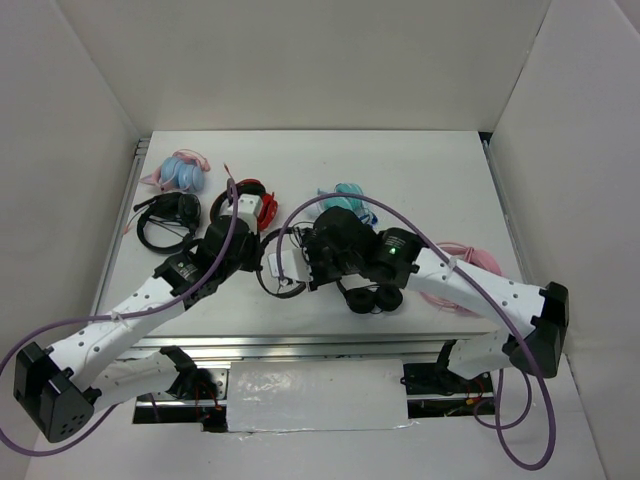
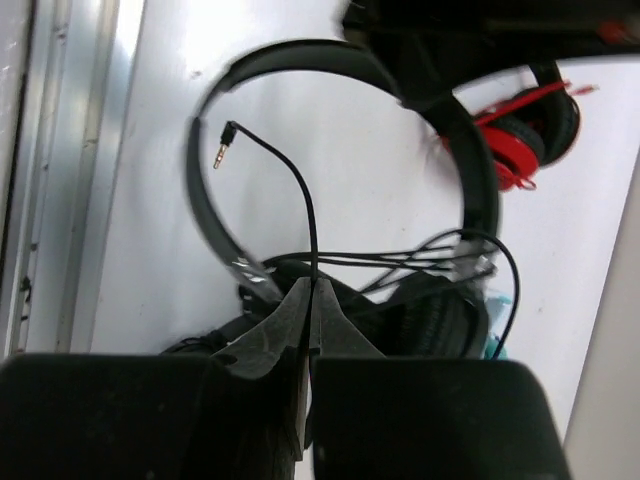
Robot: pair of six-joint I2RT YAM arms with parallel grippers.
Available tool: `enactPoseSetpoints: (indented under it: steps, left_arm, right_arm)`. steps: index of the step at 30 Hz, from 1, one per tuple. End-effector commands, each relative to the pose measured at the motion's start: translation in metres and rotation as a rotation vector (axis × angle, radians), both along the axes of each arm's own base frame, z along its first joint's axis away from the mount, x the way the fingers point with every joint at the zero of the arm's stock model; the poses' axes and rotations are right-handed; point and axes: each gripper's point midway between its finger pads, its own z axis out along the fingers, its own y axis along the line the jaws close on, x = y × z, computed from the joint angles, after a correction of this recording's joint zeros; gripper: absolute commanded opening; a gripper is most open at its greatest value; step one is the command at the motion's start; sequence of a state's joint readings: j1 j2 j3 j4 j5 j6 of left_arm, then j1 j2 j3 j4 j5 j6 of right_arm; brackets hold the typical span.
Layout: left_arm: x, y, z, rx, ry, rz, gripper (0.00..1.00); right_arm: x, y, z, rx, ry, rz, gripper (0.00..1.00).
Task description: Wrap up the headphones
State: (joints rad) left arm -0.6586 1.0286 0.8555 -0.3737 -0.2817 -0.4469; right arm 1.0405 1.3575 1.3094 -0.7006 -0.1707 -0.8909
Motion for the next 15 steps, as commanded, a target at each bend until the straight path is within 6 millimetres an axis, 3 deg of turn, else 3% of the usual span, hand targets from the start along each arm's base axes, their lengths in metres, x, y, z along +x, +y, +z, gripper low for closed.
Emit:
enactPoseSetpoints:
  steps: [1,3,4,6,9,15]
  left_arm:
    - [0.006,-0.018,0.026,-0.115,-0.087,-0.042,0.0]
    - [0.005,-0.017,0.023,-0.105,-0.082,-0.047,0.0]
    - [0.004,-0.016,0.021,-0.092,-0.075,-0.047,0.0]
    - [0.001,-0.021,0.016,-0.091,-0.064,-0.082,0.0]
    - [-0.005,-0.029,0.012,-0.094,-0.058,-0.148,0.0]
    - [-0.025,-0.044,0.013,-0.095,-0.086,-0.269,0.0]
  right_arm:
    - [0.025,0.003,0.032,0.194,-0.004,-0.099,0.0]
    - [0.025,0.001,0.045,0.274,0.037,-0.096,0.0]
    - [0.038,-0.002,0.061,0.348,0.023,-0.119,0.0]
    - [0.031,0.001,0.091,0.503,0.048,-0.055,0.0]
    - [0.046,-0.009,0.121,0.67,0.051,-0.081,0.0]
    - [0.102,-0.034,0.142,0.865,0.174,-0.254,0.0]
